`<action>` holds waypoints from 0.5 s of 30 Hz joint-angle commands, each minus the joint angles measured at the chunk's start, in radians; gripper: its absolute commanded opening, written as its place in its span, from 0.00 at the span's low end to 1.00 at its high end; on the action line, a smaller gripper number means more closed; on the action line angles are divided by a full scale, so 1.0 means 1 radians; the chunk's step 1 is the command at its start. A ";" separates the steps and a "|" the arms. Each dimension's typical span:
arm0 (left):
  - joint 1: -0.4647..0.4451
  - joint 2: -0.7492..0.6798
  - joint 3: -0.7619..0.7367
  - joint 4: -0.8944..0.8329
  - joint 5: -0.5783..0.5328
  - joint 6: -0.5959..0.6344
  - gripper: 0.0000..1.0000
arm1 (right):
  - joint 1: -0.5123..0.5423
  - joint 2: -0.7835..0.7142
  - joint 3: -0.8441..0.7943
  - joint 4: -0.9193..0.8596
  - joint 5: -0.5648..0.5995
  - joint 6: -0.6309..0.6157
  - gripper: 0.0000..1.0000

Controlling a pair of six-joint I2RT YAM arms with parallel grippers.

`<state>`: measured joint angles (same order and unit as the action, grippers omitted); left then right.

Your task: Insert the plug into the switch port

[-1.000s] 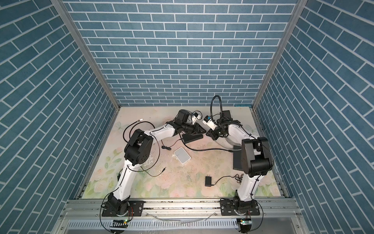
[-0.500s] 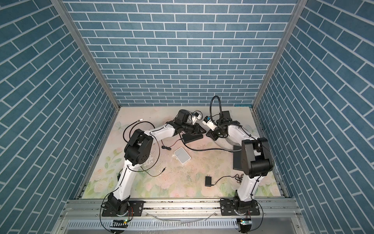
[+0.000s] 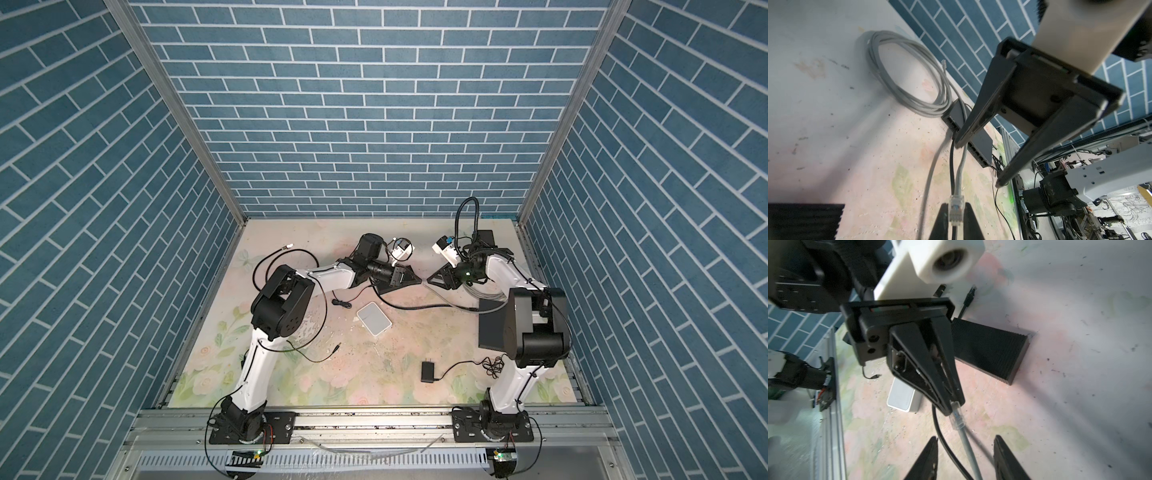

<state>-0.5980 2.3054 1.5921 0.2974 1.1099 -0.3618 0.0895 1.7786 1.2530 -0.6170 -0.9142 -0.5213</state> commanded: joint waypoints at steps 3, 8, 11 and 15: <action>0.020 -0.030 -0.033 0.258 0.118 -0.040 0.12 | 0.004 0.076 0.080 -0.171 -0.162 -0.128 0.42; 0.028 -0.036 -0.063 0.338 0.160 -0.057 0.12 | 0.005 0.083 0.098 -0.230 -0.178 -0.187 0.42; 0.030 -0.038 -0.067 0.369 0.187 -0.069 0.12 | 0.005 0.088 0.108 -0.238 -0.181 -0.195 0.42; 0.030 -0.041 -0.075 0.415 0.203 -0.098 0.11 | 0.006 0.106 0.146 -0.277 -0.186 -0.228 0.38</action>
<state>-0.5735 2.3054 1.5299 0.6235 1.2594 -0.4385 0.0917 1.8648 1.3403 -0.8261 -1.0588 -0.6533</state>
